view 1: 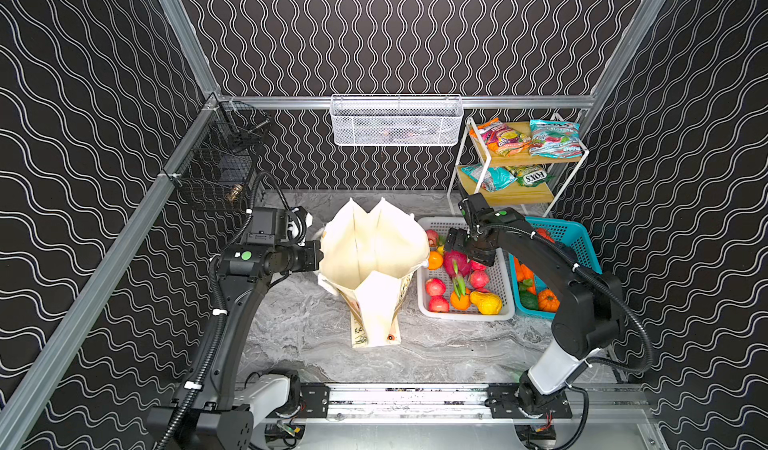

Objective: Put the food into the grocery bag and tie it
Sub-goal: 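Lower the right gripper onto the dragon fruit and close on it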

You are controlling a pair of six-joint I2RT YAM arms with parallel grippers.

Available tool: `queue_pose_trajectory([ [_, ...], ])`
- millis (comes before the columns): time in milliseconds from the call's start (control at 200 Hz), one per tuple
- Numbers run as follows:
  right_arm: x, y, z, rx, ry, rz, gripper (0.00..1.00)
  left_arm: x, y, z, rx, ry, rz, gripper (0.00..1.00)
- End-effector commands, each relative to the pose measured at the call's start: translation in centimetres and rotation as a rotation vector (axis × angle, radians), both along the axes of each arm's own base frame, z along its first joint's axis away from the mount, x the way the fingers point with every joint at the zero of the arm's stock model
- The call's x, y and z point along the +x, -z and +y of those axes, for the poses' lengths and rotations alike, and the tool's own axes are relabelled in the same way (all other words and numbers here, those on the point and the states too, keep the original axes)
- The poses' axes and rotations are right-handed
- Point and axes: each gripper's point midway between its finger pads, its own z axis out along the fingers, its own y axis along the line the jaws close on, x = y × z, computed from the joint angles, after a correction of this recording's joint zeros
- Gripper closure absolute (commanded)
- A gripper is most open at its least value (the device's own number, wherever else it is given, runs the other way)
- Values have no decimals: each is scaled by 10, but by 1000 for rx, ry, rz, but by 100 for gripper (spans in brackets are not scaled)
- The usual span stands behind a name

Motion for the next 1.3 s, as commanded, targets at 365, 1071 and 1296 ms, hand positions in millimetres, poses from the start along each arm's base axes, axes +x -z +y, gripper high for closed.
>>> queue_pose_trajectory([
  [365,9,28,1,-6,41,68,1,0,0,-3,-11,25,-20,100],
  [1071,12,63,-7,-111,4,168,1,2,5,-4,-17,23,-16,100],
  [1296,14,63,-7,-114,3,159,11,3,4,-5,-19,23,-17,100],
])
